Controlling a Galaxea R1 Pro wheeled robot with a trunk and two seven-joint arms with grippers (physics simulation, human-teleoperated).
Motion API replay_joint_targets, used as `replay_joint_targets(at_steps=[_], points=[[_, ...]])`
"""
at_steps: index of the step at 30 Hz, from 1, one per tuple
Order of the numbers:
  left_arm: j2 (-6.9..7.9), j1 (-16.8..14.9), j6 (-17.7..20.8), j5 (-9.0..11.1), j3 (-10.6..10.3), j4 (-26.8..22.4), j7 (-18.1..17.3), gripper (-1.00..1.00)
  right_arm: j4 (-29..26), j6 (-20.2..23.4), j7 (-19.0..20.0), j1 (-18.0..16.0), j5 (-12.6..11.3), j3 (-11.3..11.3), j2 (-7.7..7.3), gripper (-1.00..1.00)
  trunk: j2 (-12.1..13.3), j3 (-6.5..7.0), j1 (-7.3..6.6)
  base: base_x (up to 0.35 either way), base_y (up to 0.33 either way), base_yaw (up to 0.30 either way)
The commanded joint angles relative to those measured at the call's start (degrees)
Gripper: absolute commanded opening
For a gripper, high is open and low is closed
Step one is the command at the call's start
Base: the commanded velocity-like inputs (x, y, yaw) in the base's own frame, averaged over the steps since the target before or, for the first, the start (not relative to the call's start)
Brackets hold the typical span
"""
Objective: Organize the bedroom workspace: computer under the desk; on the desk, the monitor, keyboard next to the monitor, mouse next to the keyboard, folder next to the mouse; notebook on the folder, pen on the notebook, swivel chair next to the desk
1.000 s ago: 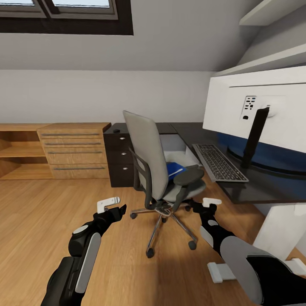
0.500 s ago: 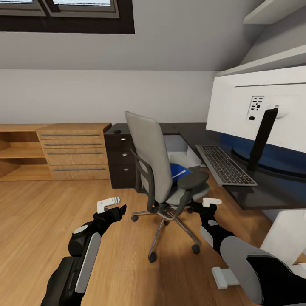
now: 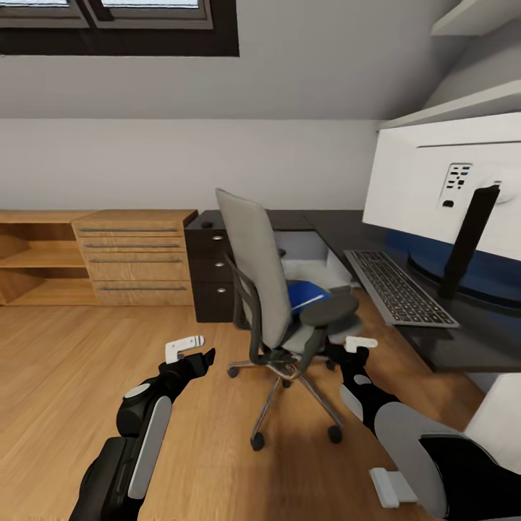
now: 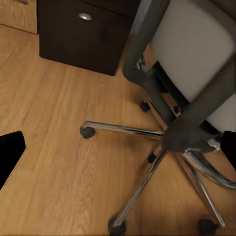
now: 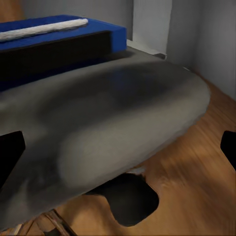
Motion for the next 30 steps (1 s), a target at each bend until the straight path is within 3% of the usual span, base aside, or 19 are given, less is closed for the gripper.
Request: replay_joint_targets(at_steps=[1, 30], points=[[-0.01, -0.04, 0.21, 0.6, -0.05, -0.05, 0.51, 1.0, 0.07, -1.0, -0.07, -0.05, -0.1, -0.02, 0.03, 1.0, -0.02, -0.06, -0.01, 0.0, 0.0, 0.263], [-0.02, -0.04, 0.23, 0.6, -0.05, -0.05, 0.51, 1.0, 0.18, -1.6, -0.16, -0.05, -0.08, 0.04, 0.13, 1.0, -0.02, -0.06, -0.01, 0.0, 0.0, 0.271]])
